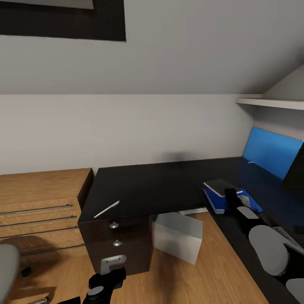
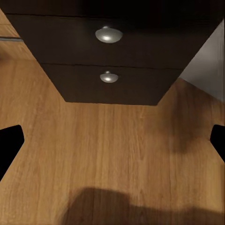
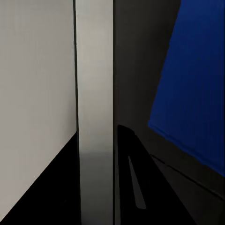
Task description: In the bedroom, organize the workspace by keeping the computer under the desk, ensuring the monitor is on the desk, placing the keyboard on the desk next to the monitor, placing the mouse on the desk next to the keyboard, moving the folder from the swivel chair onto the desk next to the mouse, stacking the notebook on top of the folder with the pen on top of the notebook, and positioning the swivel chair next to the desk.
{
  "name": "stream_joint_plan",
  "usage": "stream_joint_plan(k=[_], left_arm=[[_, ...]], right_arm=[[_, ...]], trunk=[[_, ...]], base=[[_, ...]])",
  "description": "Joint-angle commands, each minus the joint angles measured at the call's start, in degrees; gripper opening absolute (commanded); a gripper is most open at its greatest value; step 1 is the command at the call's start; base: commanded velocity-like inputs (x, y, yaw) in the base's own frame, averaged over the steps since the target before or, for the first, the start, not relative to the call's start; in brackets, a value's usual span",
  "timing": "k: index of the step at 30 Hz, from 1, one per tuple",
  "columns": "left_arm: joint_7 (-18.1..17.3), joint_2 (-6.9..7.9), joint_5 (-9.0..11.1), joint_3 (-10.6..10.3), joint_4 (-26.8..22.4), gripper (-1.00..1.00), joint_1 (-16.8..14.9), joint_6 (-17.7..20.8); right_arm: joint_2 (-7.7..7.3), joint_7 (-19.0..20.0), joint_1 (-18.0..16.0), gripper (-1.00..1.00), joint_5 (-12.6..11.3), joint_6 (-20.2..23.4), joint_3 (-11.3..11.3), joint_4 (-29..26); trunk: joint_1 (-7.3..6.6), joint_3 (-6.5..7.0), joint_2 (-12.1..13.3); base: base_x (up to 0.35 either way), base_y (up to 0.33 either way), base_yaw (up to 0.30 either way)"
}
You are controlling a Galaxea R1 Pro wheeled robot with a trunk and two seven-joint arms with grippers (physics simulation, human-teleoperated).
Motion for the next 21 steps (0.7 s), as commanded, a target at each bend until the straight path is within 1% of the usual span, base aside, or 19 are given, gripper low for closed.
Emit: stream_joint_plan(k=[1, 11, 15, 21], left_arm=[[0.13, 0.03, 0.32, -0.14, -0.07, 1.00, -0.10, -0.44], [0.15, 0.04, 0.28, -0.14, -0.07, 1.00, -0.10, -0.44], [0.18, 0.04, 0.23, -0.14, -0.07, 1.00, -0.10, -0.44], [0.14, 0.04, 0.20, -0.14, -0.07, 1.00, -0.10, -0.44]], right_arm=[[-0.01, 0.50, -0.06, -1.00, -0.62, 0.13, -0.14, 0.09], [-0.05, 0.49, -0.06, -1.00, -0.64, 0.16, -0.14, 0.10], [0.07, 0.52, -0.06, -1.00, -0.67, 0.20, -0.14, 0.16], [0.29, 0.71, -0.06, -1.00, -0.80, 0.22, -0.14, 0.21]], trunk=[[0.00, -0.06, -0.04], [0.00, -0.06, -0.04], [0.00, -0.06, -0.04], [0.00, -0.06, -0.04]], base=[[0.000, 0.000, -0.253], [0.000, 0.000, -0.253], [0.000, 0.000, -0.110], [0.000, 0.000, -0.025]])
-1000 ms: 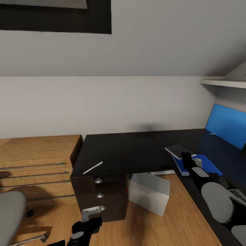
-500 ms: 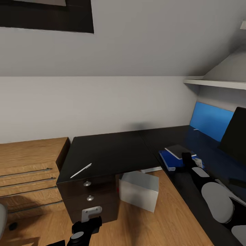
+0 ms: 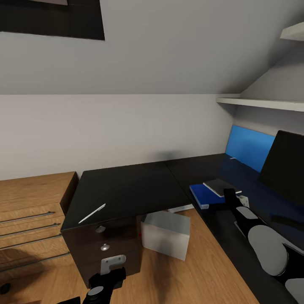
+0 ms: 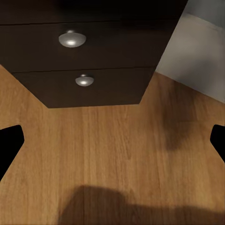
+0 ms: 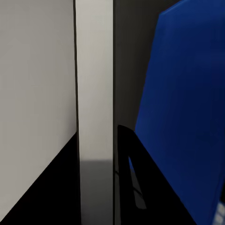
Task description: In the bedroom, organize the workspace by keeping the computer under the desk, ensuring the monitor is on the desk, placing the keyboard on the desk next to the monitor, placing the mouse on the desk next to the keyboard, moving the folder from the swivel chair onto the desk next to the mouse, stacking the notebook on top of the folder with the pen on top of the notebook, and positioning the swivel chair next to the desk.
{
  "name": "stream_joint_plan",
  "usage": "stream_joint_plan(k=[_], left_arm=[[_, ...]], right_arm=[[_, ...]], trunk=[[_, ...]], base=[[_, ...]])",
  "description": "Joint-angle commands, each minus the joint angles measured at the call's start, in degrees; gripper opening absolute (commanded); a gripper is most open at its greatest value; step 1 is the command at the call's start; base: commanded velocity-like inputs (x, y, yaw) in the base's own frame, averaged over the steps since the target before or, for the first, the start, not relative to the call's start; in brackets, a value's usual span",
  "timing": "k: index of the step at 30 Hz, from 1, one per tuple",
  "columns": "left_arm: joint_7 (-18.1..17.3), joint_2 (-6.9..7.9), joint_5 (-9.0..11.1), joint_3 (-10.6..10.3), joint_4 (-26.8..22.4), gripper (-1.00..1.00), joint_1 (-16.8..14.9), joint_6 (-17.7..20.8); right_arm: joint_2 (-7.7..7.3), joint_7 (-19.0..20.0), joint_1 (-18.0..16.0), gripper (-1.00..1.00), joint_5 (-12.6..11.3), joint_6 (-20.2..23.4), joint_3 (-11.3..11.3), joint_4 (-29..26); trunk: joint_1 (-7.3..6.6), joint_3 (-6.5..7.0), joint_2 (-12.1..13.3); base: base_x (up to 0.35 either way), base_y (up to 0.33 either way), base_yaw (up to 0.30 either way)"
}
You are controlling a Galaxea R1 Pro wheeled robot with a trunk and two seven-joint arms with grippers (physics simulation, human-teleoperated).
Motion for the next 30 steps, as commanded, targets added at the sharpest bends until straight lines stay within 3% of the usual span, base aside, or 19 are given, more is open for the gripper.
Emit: stream_joint_plan(k=[1, 10, 15, 17, 18, 19, 20, 22, 24, 27, 30], left_arm=[[0.13, 0.02, 0.31, -0.15, -0.06, 1.00, -0.10, -0.44], [0.34, 0.58, 0.24, -0.39, -0.93, 1.00, -0.10, -0.51], [1.01, 1.36, 0.25, -3.55, -1.80, 1.00, -0.10, -0.54], [2.18, 1.61, 0.26, -7.44, -2.18, 1.00, -0.10, -1.24], [4.50, 1.76, 0.40, -14.48, -2.44, 1.00, -0.10, -6.15], [5.04, 1.77, 0.46, -16.61, -2.40, 1.00, -0.10, -8.18], [5.86, 1.76, 0.61, -21.23, -2.21, 1.00, -0.10, -12.81], [6.38, 1.73, 0.71, -25.83, -1.82, 1.00, -0.10, -17.50], [6.98, 1.79, 0.77, -32.72, -1.01, 1.00, -0.10, -24.90], [7.23, 1.84, 0.85, -35.90, -0.64, 1.00, -0.10, -28.76], [7.27, 1.85, 0.92, -37.01, -0.47, 1.00, -0.10, -30.17]], right_arm=[[0.04, 0.52, -0.05, -1.00, -0.64, 0.14, -0.13, 0.10], [0.31, 0.46, -0.05, -1.00, -0.69, 0.14, -0.12, 0.09], [0.31, 0.46, -0.05, -1.00, -0.69, 0.14, -0.09, 0.08], [0.31, 0.46, -0.05, -1.00, -0.69, 0.14, -0.10, 0.08], [0.31, 0.46, -0.05, -1.00, -0.69, 0.14, -0.12, 0.06], [0.31, 0.46, -0.05, -1.00, -0.69, 0.14, -0.12, 0.06], [0.31, 0.46, -0.05, -1.00, -0.69, 0.14, -0.12, 0.05], [0.31, 0.46, -0.05, -1.00, -0.69, 0.14, -0.13, 0.05], [0.31, 0.46, -0.05, -1.00, -0.69, 0.14, -0.11, 0.06], [0.36, 0.46, -0.05, -1.00, -0.69, 0.14, -0.11, 0.07], [0.40, 0.46, -0.05, -1.00, -0.69, 0.14, -0.11, 0.07]], trunk=[[0.00, -0.06, -0.04], [0.00, -0.06, -0.04], [0.00, -0.06, -0.04], [0.00, -0.06, -0.04], [0.00, -0.06, -0.04], [0.00, -0.06, -0.04], [0.00, -0.06, -0.04], [0.00, -0.06, -0.04], [0.00, -0.06, -0.04], [0.00, -0.06, -0.04], [0.00, -0.06, -0.04]], base=[[0.000, 0.000, -0.005], [0.000, 0.000, -0.001], [0.000, 0.000, 0.000], [0.000, 0.000, 0.000], [0.000, 0.000, 0.000], [0.000, 0.000, 0.000], [0.000, 0.000, 0.000], [0.000, 0.000, 0.000], [0.000, 0.000, 0.000], [0.000, 0.000, 0.000], [0.000, 0.000, 0.000]])
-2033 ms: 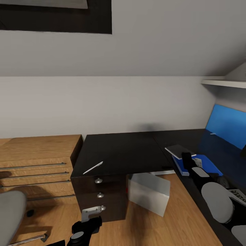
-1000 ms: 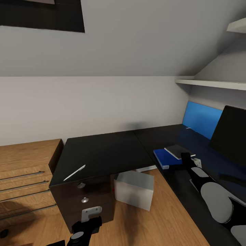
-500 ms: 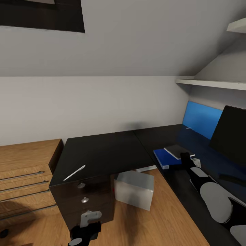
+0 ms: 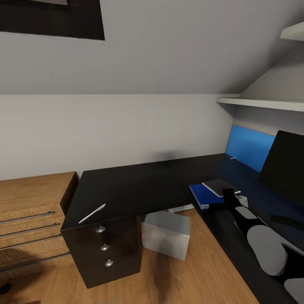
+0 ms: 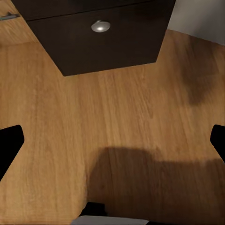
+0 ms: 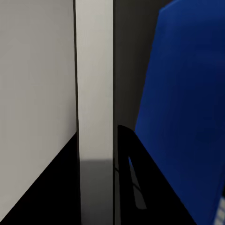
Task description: In the bedroom, organize the workspace by keeping the computer under the desk, ensuring the monitor is on the desk, placing the keyboard on the desk next to the monitor, placing the mouse on the desk next to the keyboard, moving the folder from the swivel chair onto the desk next to the mouse, stacking the notebook on top of the folder with the pen on top of the notebook, and positioning the swivel chair next to the desk.
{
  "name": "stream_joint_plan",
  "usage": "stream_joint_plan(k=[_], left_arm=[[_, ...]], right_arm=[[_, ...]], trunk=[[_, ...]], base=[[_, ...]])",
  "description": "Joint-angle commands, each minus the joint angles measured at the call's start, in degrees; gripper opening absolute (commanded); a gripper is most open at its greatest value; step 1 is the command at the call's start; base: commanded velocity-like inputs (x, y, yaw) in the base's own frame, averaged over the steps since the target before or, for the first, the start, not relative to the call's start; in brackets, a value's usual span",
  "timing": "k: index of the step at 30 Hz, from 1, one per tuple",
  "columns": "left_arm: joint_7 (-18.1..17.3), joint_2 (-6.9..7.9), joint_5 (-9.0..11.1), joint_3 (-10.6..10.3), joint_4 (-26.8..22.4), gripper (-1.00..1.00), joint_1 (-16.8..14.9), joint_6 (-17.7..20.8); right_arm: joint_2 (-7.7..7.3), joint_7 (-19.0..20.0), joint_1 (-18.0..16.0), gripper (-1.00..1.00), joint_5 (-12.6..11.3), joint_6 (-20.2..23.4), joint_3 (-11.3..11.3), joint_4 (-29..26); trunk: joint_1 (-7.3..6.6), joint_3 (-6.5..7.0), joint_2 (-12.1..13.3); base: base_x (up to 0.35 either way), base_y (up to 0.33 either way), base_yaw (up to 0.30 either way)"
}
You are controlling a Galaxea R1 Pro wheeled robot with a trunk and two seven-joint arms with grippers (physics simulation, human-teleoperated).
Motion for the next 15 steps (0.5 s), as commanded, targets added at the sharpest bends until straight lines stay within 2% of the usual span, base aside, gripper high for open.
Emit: stream_joint_plan(k=[1, 10, 15], left_arm=[[0.07, -0.03, 0.18, -0.54, 0.01, 1.00, -0.09, -0.71], [-0.04, -0.17, 0.22, -1.34, 2.63, 1.00, -0.09, -1.67], [-0.06, -0.29, 0.27, -1.45, 3.19, 1.00, -0.09, -1.74]], right_arm=[[0.02, 0.50, -0.05, -1.00, -0.61, 0.14, -0.14, 0.08], [0.14, 0.52, -0.05, -1.00, -0.61, 0.13, -0.10, 0.16], [0.09, 0.50, -0.05, -1.00, -0.61, 0.14, -0.12, 0.11]], trunk=[[0.00, -0.06, -0.04], [0.00, -0.06, -0.04], [0.00, -0.06, -0.04]], base=[[0.000, 0.000, 0.000], [0.004, 0.000, 0.000], [0.161, 0.000, 0.000]])
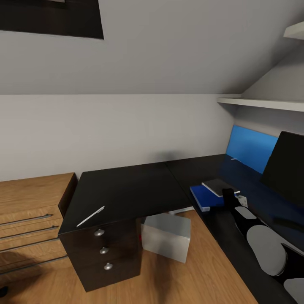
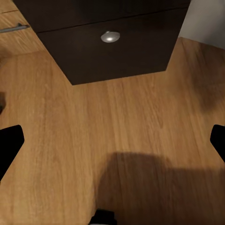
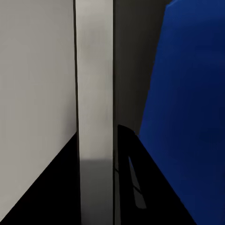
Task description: In the bedroom, organize the workspace by keeping the computer under the desk, ensuring the monitor is on the desk, placing the keyboard on the desk next to the monitor, placing the mouse on the desk next to the keyboard, moving the folder from the swivel chair onto the desk next to the mouse, stacking the notebook on top of the folder with the pen on top of the notebook, and positioning the swivel chair next to the desk.
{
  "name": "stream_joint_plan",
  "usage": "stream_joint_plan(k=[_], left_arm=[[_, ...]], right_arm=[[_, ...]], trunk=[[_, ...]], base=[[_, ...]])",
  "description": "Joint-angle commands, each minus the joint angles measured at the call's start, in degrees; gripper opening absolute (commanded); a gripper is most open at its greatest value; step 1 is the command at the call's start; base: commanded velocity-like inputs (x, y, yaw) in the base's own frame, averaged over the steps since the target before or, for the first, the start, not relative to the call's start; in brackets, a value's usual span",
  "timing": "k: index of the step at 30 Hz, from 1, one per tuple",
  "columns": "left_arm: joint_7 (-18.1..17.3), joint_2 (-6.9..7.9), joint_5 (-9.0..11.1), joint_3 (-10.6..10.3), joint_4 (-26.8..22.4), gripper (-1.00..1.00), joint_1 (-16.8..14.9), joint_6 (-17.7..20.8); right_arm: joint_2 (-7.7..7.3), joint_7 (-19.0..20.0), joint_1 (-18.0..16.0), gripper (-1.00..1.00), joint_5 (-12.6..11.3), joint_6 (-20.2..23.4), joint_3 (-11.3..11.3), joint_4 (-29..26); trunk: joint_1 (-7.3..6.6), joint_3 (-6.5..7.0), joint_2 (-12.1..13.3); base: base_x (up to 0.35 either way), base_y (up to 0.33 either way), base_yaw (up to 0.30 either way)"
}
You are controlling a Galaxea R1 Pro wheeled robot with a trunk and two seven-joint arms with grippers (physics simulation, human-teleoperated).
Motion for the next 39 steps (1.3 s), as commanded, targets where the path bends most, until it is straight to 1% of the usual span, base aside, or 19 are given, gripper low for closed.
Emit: stream_joint_plan(k=[1, 23, 30, 39], left_arm=[[0.08, 0.01, 0.16, -0.12, -0.05, 1.00, -0.09, -0.16], [0.38, -0.04, 0.20, -0.19, 0.06, 1.00, -0.09, -0.17], [0.42, -0.10, 0.18, -0.21, 0.06, 1.00, -0.09, -0.17], [0.51, 0.00, 0.12, -0.15, 0.06, 1.00, -0.09, -0.21]], right_arm=[[-0.02, 0.50, -0.05, -1.00, -0.61, 0.14, -0.12, 0.08], [0.00, 0.43, -0.05, -1.00, -0.52, 0.14, -0.11, 0.15], [0.03, 0.41, -0.05, -1.00, -0.52, 0.14, -0.12, 0.15], [0.05, 0.33, -0.05, -1.00, -0.47, 0.17, -0.09, 0.15]], trunk=[[0.02, -0.06, -0.04], [0.02, -0.06, -0.04], [0.02, -0.06, -0.04], [0.02, -0.06, -0.04]], base=[[0.138, 0.000, 0.000], [0.019, 0.000, 0.000], [0.104, 0.000, 0.000], [0.023, 0.000, 0.000]])
